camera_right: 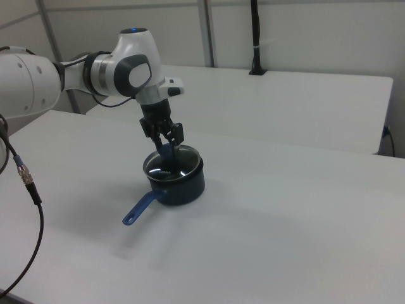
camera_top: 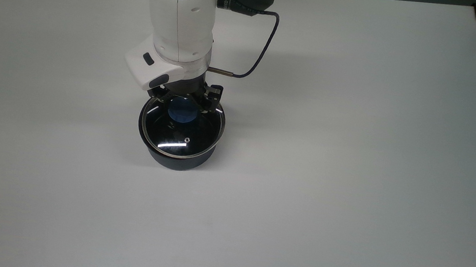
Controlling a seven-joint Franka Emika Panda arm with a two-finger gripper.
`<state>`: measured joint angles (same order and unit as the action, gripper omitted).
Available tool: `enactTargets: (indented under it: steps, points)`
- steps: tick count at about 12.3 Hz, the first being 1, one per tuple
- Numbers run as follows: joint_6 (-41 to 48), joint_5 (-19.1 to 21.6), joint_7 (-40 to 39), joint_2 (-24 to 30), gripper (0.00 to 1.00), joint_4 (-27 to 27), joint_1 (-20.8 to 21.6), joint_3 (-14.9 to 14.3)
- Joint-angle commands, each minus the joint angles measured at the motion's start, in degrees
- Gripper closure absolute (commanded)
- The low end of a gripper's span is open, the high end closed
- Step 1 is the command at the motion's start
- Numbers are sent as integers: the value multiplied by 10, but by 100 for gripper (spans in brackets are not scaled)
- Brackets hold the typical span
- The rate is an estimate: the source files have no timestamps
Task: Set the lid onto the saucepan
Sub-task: 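Lower the glass lid onto the saucepan rim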
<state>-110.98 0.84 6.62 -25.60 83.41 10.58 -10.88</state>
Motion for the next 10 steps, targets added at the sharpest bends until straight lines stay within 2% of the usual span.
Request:
enactTargets:
  steps: [1, 10]
  points:
    - [-6, -3, 25, -9, 65, -18, 1, 0]
    - [-10, -4, 23, -18, 65, -18, -1, 0]
